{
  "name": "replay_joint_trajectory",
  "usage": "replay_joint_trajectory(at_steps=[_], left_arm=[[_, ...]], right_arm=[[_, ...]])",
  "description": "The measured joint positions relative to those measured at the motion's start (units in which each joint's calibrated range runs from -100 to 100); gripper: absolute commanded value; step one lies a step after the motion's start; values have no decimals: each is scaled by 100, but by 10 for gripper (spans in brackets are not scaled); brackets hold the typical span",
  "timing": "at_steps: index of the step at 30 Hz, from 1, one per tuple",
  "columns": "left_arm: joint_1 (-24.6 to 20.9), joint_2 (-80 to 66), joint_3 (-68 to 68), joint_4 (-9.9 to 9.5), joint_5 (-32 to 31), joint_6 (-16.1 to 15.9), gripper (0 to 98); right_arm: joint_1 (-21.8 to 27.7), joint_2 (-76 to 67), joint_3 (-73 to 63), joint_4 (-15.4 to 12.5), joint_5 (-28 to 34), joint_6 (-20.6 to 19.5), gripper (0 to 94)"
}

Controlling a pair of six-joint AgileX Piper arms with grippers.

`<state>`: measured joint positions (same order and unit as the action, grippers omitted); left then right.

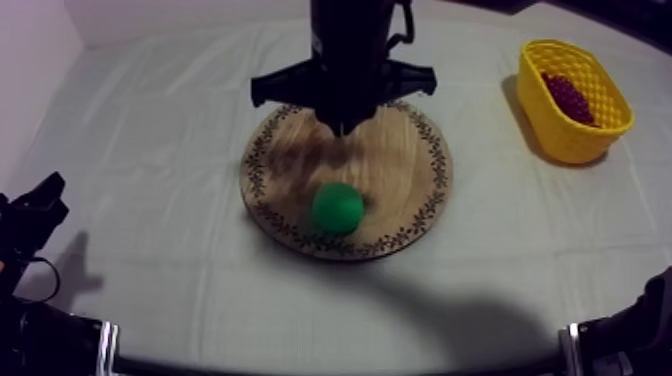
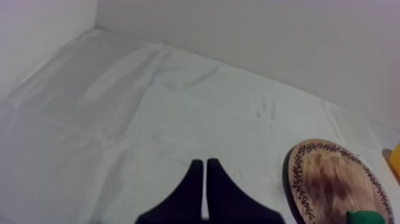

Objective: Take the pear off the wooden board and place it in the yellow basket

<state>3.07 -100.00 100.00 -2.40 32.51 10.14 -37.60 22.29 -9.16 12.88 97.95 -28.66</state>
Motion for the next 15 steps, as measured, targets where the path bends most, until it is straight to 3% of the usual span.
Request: replay_joint_trajectory(at_steps=[6,12,15], left_arm=[[0,0,0,0,0,0,1],[0,0,0,0,0,0,1],[0,0,0,0,0,0,1]], right_arm=[[54,215,284,-281,10,7,2],[23,169,379,-382,32,-12,5],[12,150,295,-490,24,5,135]])
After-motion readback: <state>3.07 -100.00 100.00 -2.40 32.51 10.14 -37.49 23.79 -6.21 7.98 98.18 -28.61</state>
